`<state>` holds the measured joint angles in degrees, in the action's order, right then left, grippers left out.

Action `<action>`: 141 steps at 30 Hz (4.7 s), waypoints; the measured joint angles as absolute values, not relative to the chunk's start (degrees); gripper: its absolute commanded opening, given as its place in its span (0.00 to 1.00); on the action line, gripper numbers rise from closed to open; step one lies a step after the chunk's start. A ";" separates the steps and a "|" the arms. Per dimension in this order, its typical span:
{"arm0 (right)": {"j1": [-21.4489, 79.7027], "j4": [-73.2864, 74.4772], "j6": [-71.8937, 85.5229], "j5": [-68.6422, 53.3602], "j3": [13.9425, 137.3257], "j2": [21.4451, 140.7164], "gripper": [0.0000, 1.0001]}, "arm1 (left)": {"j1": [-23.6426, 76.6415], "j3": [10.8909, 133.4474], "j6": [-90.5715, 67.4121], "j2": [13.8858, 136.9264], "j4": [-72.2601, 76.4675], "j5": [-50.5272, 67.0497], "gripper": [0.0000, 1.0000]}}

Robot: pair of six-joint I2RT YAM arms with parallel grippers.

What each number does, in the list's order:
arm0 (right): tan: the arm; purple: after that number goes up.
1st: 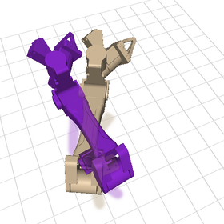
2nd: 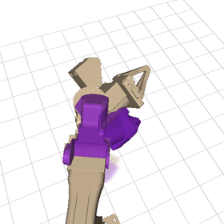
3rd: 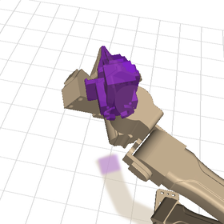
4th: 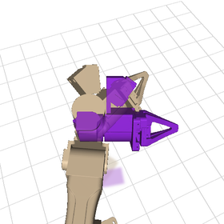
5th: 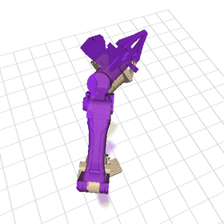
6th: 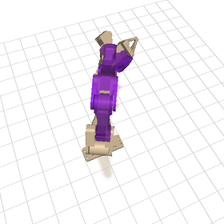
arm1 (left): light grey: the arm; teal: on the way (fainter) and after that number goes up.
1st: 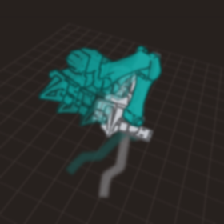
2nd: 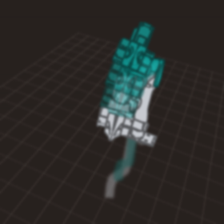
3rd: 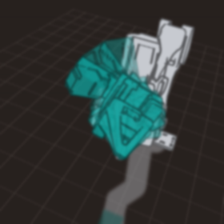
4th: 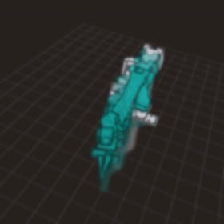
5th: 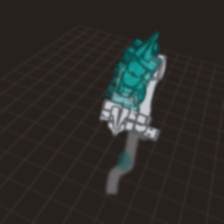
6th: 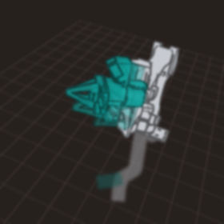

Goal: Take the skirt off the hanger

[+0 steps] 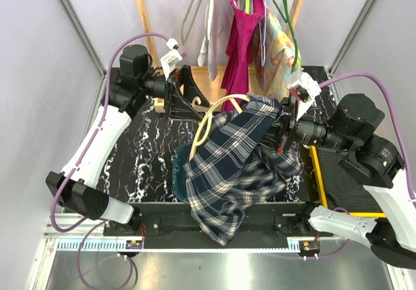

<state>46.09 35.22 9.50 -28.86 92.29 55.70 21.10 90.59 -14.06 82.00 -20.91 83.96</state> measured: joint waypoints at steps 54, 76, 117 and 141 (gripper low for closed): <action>46.11 32.10 10.74 -37.12 111.81 67.31 0.00 | 13.02 75.00 -73.56 83.24 46.02 84.01 0.99; 46.11 16.21 -0.19 2.07 100.29 46.09 0.00 | 10.17 53.60 -67.59 85.69 51.37 84.09 0.99; 46.11 8.45 6.31 -5.54 101.95 48.53 0.00 | 3.60 56.31 -58.26 112.18 47.70 78.94 0.99; 46.13 9.02 8.71 -5.21 95.61 45.06 0.00 | 8.73 73.45 -8.86 108.57 -28.42 52.71 0.99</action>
<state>46.13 9.02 8.71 -5.21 95.61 45.06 8.73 73.45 -8.86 108.57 -28.42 52.71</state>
